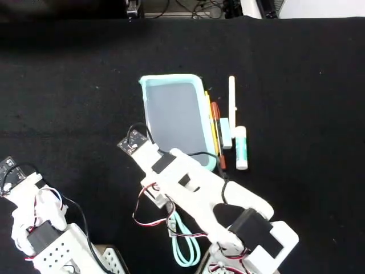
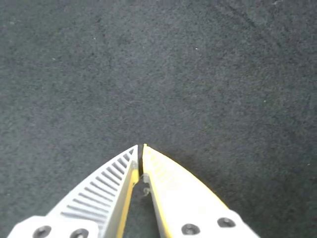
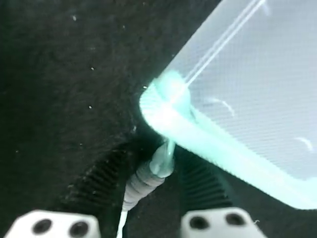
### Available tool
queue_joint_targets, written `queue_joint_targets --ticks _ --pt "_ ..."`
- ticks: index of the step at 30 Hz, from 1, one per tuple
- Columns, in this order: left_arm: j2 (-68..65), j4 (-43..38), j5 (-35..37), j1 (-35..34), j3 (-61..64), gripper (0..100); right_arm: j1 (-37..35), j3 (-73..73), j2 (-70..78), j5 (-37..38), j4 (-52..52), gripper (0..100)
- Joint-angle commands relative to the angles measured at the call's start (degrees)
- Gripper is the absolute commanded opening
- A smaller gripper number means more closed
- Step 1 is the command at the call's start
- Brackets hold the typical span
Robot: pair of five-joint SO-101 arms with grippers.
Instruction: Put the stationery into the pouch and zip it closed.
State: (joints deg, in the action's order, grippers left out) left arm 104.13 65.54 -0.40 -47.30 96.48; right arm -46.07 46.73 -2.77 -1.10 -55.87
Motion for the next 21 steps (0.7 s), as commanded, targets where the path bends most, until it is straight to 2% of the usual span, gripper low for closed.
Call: queue_joint_targets --ticks 1,14,21 --pt "0.18 -0.53 0.62 -0.48 0.84 4 -1.58 0.48 2.24 0.62 -0.18 1.3" --pt "0.18 -0.53 0.62 -0.48 0.84 4 -2.81 0.92 1.19 0.62 -0.18 1.2" --pt "0.18 -0.53 0.62 -0.48 0.84 4 -5.01 10.95 -11.12 0.62 6.33 1.2"
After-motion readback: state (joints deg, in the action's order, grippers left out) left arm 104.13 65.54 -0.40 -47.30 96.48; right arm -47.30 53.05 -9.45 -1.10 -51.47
